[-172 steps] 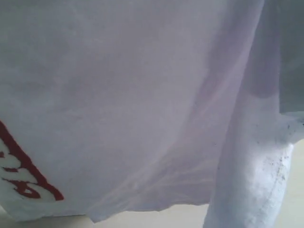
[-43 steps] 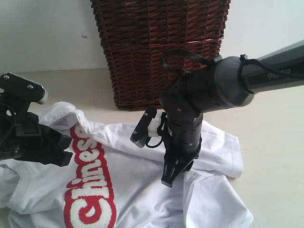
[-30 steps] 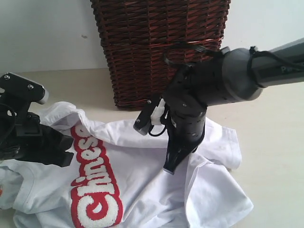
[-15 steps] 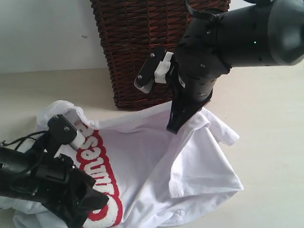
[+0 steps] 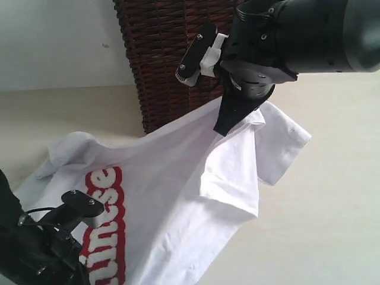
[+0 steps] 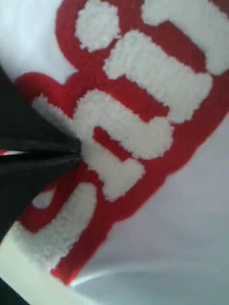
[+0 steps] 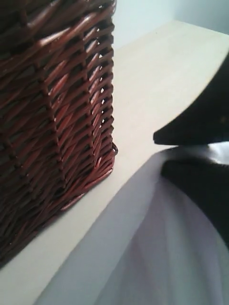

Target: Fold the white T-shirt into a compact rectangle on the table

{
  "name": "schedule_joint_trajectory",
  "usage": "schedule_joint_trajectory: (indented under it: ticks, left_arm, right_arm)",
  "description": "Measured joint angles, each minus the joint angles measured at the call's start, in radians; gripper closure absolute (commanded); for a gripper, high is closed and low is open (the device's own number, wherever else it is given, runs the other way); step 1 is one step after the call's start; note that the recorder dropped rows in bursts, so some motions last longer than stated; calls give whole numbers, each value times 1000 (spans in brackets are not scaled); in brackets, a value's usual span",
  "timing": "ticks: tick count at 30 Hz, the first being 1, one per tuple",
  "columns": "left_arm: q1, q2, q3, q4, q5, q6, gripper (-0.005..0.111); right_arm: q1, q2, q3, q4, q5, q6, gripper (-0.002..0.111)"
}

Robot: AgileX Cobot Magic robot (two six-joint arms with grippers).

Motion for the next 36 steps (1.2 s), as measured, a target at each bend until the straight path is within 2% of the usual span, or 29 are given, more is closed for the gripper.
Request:
schedule_joint_trajectory:
  ticks: [2,7,12,14,18,19,20,21,23,25,29,30,32,33,34,36]
  left_arm:
    - [0,-30,4,85,30,-105,107]
    - [0,-193,12,249,111,-331,107]
    - [0,-352,13,269,112,-370,107]
    - [0,-399,13,249,93,-359,107]
    - [0,-435,13,79,-17,-194,107]
    - [0,-425,13,-86,-87,-52,107]
    - [0,-413,13,-156,-109,10,107]
    - [0,-373,-1,-313,-131,158,107]
    - [0,-293,-47,-433,-136,288,107]
    - [0,-202,-120,-472,-142,326,107]
    - [0,-2,-279,-483,-125,352,106]
    - [-6,62,-336,-485,-113,352,103]
    - [-12,167,-407,-489,-76,352,80]
    - [-14,199,-430,-489,-52,354,61]
    - [-18,251,-467,-489,-2,358,53]
    - [-23,296,-501,-489,36,359,49]
  right_arm:
    - [0,0,0,-9,0,2,74]
    - [-7,0,0,-107,55,32,75]
    - [-94,0,0,38,32,17,80]
    - [-125,0,0,119,20,-19,85]
    - [-190,2,0,280,-11,-51,108]
    - [-224,21,-4,352,-13,-65,108]
    - [-245,36,-6,402,-13,-84,108]
    - [-281,72,-6,510,2,-166,108]
    - [-323,141,-6,698,31,-323,108]
    - [-338,204,-6,807,18,-401,108]
    - [-340,270,-6,832,-47,-431,108]
    - [-340,284,-6,816,-60,-431,108]
    - [-340,289,-6,789,-69,-420,108]
    - [-340,289,-6,785,-71,-417,108]
    - [-340,289,-6,773,-78,-413,108]
    - [-340,289,-6,768,-81,-413,108]
